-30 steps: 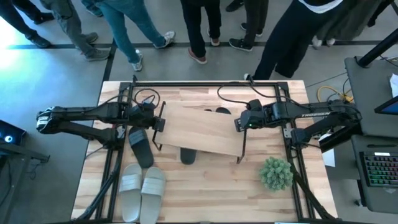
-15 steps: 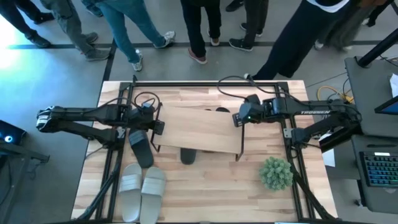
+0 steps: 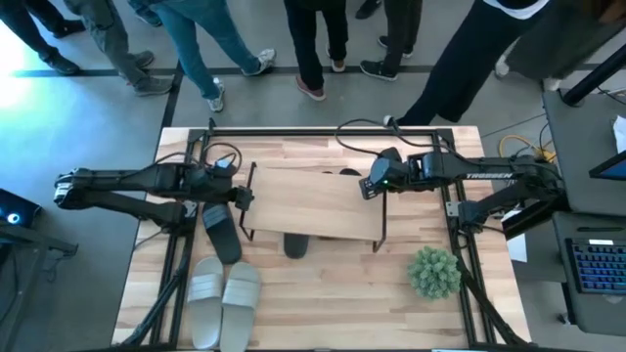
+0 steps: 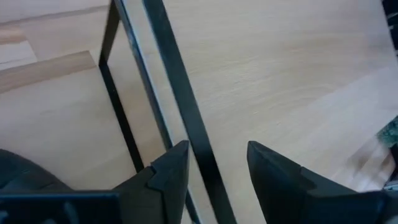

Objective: Pick and place slides into the shelf
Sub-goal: Adjust the shelf

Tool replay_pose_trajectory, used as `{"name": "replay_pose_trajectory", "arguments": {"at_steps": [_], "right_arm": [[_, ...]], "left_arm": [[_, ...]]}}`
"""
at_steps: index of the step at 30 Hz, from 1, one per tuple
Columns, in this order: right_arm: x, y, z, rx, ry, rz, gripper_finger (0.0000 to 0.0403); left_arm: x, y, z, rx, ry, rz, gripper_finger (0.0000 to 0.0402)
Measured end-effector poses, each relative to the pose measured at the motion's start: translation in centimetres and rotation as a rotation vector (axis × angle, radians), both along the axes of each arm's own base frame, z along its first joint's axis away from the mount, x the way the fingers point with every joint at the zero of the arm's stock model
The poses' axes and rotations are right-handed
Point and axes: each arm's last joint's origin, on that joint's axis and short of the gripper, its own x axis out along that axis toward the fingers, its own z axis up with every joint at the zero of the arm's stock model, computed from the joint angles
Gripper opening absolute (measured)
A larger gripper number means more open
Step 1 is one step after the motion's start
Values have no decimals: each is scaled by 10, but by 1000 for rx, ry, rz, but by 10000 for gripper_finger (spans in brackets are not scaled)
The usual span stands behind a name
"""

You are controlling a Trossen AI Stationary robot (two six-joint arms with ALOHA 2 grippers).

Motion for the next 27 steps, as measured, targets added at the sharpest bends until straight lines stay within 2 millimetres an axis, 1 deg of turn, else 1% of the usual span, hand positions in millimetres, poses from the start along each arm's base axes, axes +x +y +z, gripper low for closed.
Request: {"name": "replay_pose_trajectory", "arguments": {"at_steps": [5, 7, 9, 11, 13, 15, 18, 23, 27], "right_arm": [[-2, 0, 2, -4, -12, 5, 137], [-5, 0, 8, -23, -39, 6, 137], [-12, 0, 19, -55, -49, -8, 137], [-22, 0, 28, -79, -8, -21, 136], [-34, 0, 30, -76, 77, -26, 128], [-42, 1, 29, -62, 144, -32, 114], [-49, 2, 27, -36, 198, -43, 88], [-40, 2, 19, -17, 239, -26, 49], [-30, 2, 10, -2, 284, -6, 39]], "left_arm": [[-14, 0, 6, 4, -23, 5, 148], [-20, 0, 14, 17, -73, 13, 148], [-24, 0, 22, 42, -135, 0, 148], [-25, -1, 30, 79, -198, -38, 148], [-25, -1, 36, 106, -252, -69, 141], [-24, -2, 39, 131, -261, -93, 128], [-20, -1, 36, 140, -248, -103, 99], [-13, -1, 31, 137, -209, -107, 56], [-10, -1, 32, 144, -205, -115, 44]]}}
